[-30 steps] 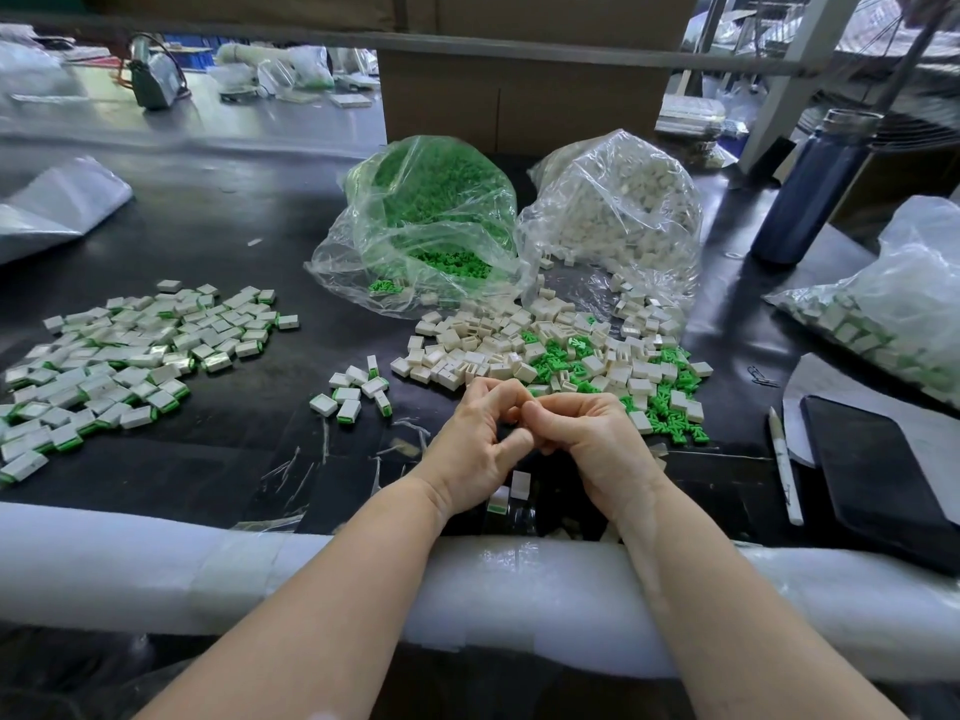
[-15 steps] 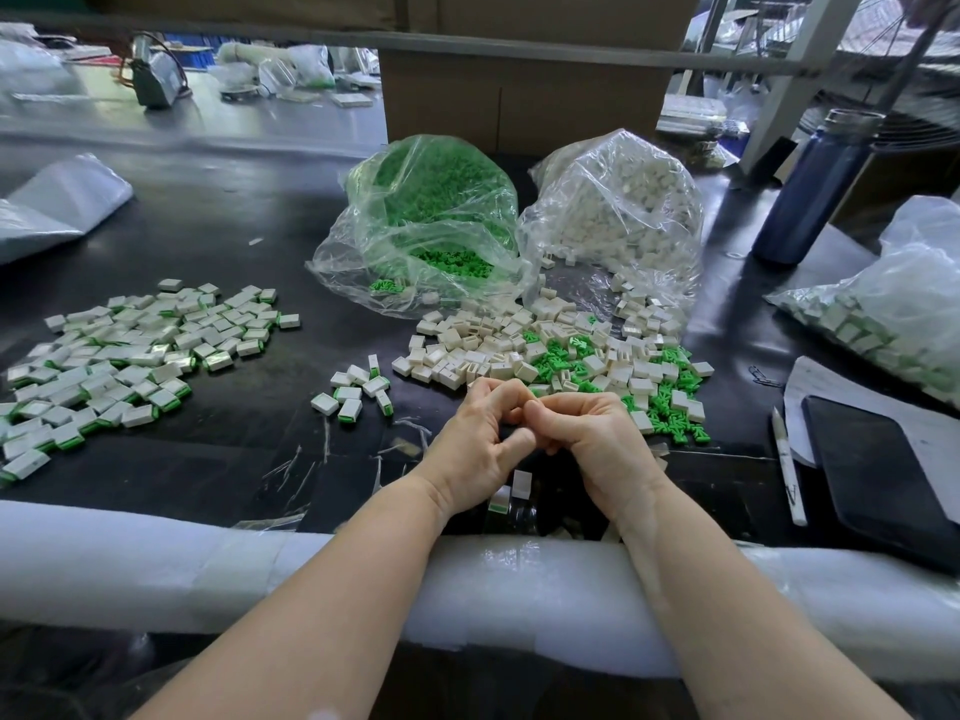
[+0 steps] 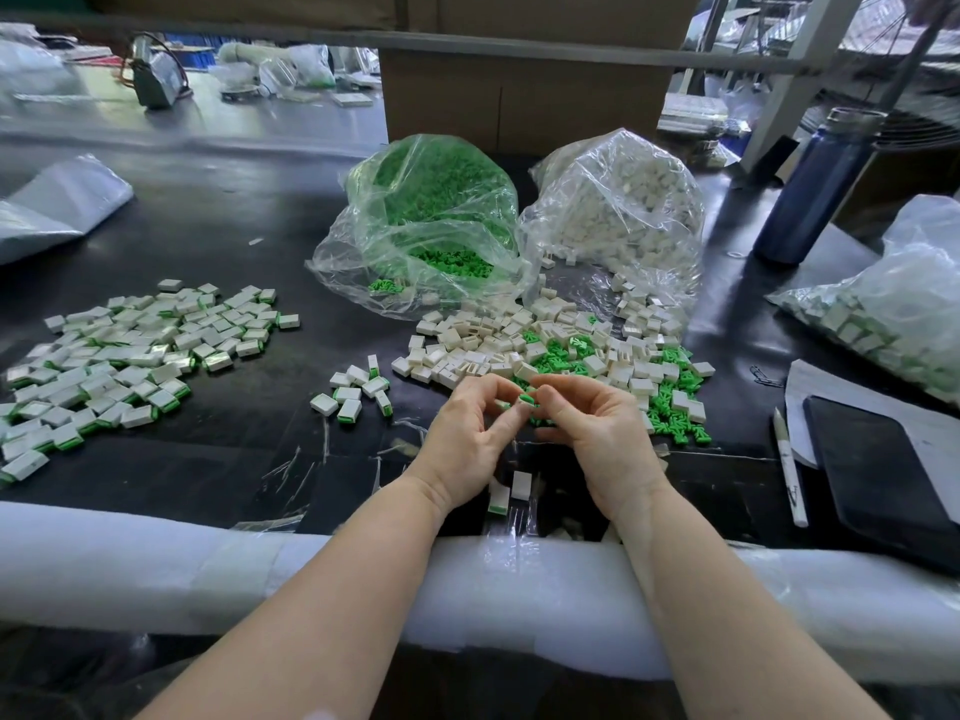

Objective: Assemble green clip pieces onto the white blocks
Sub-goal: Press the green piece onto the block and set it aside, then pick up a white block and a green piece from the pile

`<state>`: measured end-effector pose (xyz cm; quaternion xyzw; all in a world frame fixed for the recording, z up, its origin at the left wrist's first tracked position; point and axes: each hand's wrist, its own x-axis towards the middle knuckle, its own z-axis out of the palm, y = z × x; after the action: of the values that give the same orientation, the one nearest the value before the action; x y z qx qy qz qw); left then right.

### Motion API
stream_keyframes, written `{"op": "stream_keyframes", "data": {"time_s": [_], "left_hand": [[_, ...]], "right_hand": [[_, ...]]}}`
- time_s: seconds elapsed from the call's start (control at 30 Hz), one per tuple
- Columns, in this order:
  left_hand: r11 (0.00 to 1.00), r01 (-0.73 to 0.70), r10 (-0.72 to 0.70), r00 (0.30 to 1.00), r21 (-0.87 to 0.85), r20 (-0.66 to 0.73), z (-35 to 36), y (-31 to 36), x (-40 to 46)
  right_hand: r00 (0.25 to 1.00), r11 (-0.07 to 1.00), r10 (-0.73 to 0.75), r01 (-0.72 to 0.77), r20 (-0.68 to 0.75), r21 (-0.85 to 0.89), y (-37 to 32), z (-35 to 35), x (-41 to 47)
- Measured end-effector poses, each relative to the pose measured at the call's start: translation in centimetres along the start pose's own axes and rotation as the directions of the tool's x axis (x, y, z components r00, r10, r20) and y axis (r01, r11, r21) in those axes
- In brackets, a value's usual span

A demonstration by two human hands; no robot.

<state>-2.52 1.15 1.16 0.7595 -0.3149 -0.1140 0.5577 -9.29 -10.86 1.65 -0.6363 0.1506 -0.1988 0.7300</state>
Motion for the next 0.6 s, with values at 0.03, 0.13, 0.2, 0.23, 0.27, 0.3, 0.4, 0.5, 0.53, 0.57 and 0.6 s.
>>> {"op": "stream_keyframes", "data": {"time_s": [0.03,0.13,0.2,0.23,0.27,0.3,0.4,0.5,0.53,0.57,0.6], "left_hand": [[1.000,0.000,0.000,1.000,-0.005,0.002,0.00,-0.01,0.00],[1.000,-0.002,0.002,1.000,-0.005,0.013,0.05,-0.01,-0.06],[1.000,-0.002,0.002,1.000,0.007,0.013,0.03,-0.03,-0.07],[1.000,0.000,0.000,1.000,0.016,0.012,0.03,-0.03,-0.05],[1.000,0.001,-0.002,1.000,0.023,0.011,0.05,-0.03,-0.05],[1.000,0.003,-0.004,1.000,0.027,0.012,0.08,0.02,-0.05],[1.000,0.008,-0.008,1.000,0.002,0.010,0.17,0.16,-0.05],[1.000,0.016,-0.016,1.000,-0.003,-0.002,0.13,0.14,-0.14],[1.000,0.017,-0.017,1.000,0.002,-0.015,0.12,0.06,-0.13],[1.000,0.019,-0.019,0.999,0.011,-0.040,0.11,-0.03,-0.13],[0.999,0.025,-0.024,0.996,0.020,-0.081,0.13,-0.15,-0.05]], "right_hand": [[0.999,0.998,-0.035,0.035,-0.007,-0.055,0.02,-0.06,-0.06],[0.991,0.967,-0.133,0.125,-0.020,-0.221,-0.14,-0.07,-0.12],[0.984,0.937,-0.177,0.166,-0.009,-0.306,-0.14,0.01,-0.10],[0.982,0.924,-0.190,0.177,-0.008,-0.338,-0.09,0.03,-0.08],[0.979,0.912,-0.203,0.185,-0.010,-0.367,-0.02,0.05,-0.07],[0.977,0.897,-0.215,0.192,-0.013,-0.399,0.07,0.05,-0.02],[0.979,0.851,-0.202,0.176,0.000,-0.494,0.39,0.13,0.22],[0.983,0.841,-0.180,0.165,0.021,-0.515,0.67,0.14,0.34],[0.983,0.843,-0.182,0.167,0.020,-0.512,0.69,0.13,0.31],[0.981,0.844,-0.192,0.173,0.015,-0.507,0.69,0.09,0.28],[0.978,0.845,-0.207,0.182,0.006,-0.503,0.68,0.06,0.25]]}}
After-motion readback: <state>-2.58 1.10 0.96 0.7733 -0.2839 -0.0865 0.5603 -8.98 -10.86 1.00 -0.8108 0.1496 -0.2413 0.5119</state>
